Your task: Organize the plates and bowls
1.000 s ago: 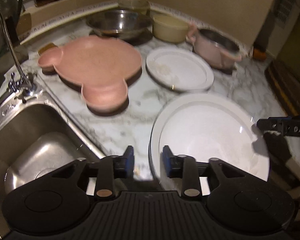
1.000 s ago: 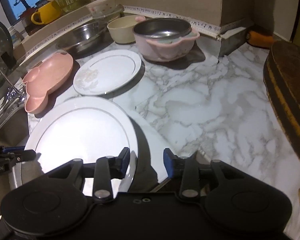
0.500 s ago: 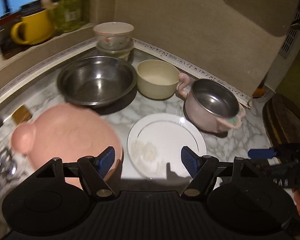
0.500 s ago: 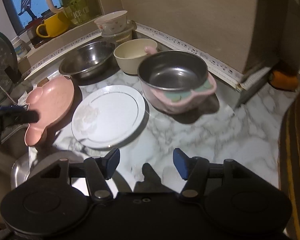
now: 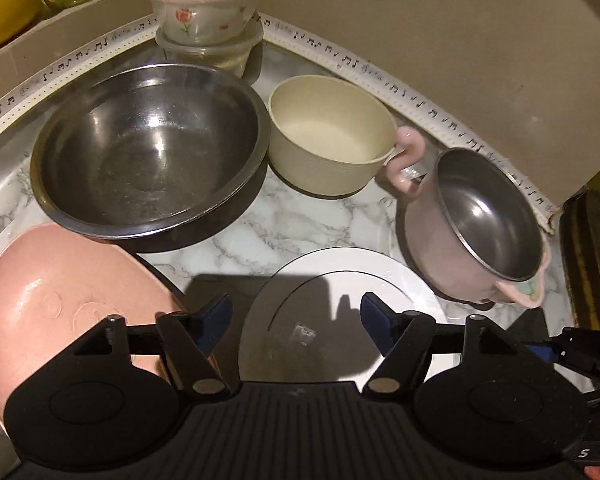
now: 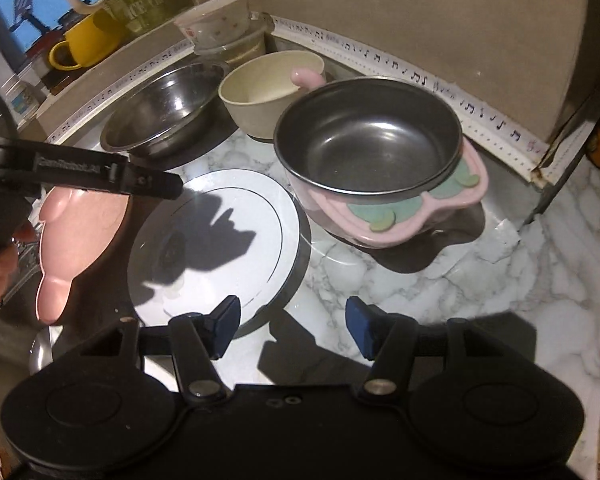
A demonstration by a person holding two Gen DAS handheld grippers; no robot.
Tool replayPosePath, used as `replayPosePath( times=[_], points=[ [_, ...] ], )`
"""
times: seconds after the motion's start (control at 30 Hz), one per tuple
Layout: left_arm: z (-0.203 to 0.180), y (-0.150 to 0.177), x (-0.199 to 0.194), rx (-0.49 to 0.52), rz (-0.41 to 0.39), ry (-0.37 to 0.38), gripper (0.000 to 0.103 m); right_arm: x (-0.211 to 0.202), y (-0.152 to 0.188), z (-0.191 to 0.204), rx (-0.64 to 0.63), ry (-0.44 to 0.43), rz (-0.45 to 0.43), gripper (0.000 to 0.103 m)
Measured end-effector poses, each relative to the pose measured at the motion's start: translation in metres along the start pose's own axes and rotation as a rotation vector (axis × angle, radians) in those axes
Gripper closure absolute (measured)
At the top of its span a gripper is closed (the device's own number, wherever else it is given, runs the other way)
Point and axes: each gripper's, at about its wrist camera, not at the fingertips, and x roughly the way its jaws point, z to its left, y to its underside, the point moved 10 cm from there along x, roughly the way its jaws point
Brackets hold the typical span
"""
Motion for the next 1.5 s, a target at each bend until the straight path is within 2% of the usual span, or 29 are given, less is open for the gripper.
replayPosePath(
  times=[0.13, 0.2, 0.33, 0.4, 0.53, 0.63, 0.7, 0.8, 0.83, 0.87, 1.0, 1.5],
  points=[
    [0.007, 0.0, 0.012, -0.031, 0.023, 0.008, 0.04, 0.008, -0.004, 0.0, 0.024, -0.019, 0.011, 0.045],
    [0.011, 0.001, 0.017, -0.046, 0.036, 0.007, 0.045, 0.012, -0.005, -0.001, 0.033, -0.025, 0.016, 0.045],
    [0.017, 0.001, 0.023, -0.07, 0.047, 0.007, 0.047, 0.02, -0.006, -0.002, 0.056, -0.035, 0.033, 0.05],
    [0.019, 0.002, 0.026, -0.082, 0.057, 0.011, 0.053, 0.023, -0.006, -0.002, 0.063, -0.043, 0.039, 0.051],
    [0.02, 0.003, 0.027, -0.093, 0.06, 0.016, 0.057, 0.027, -0.007, -0.002, 0.079, -0.049, 0.044, 0.054],
    [0.02, 0.004, 0.027, -0.105, 0.058, 0.016, 0.066, 0.028, -0.008, -0.001, 0.082, -0.05, 0.042, 0.055],
    [0.021, 0.005, 0.027, -0.107, 0.056, 0.005, 0.071, 0.029, -0.009, -0.001, 0.088, -0.056, 0.043, 0.06],
    [0.023, 0.006, 0.026, -0.109, 0.054, -0.015, 0.079, 0.031, -0.01, 0.001, 0.095, -0.059, 0.047, 0.076],
    [0.024, 0.006, 0.026, -0.11, 0.053, -0.02, 0.08, 0.032, -0.01, 0.002, 0.098, -0.058, 0.048, 0.084],
    [0.025, 0.006, 0.025, -0.11, 0.051, -0.023, 0.081, 0.032, -0.009, 0.002, 0.101, -0.053, 0.05, 0.086],
    [0.025, 0.006, 0.021, -0.105, 0.04, -0.036, 0.081, 0.033, -0.01, 0.005, 0.072, -0.027, 0.039, 0.087],
    [0.012, 0.004, -0.018, -0.089, 0.001, -0.06, 0.081, 0.01, -0.017, 0.008, 0.075, -0.021, 0.0, 0.094]
  ],
)
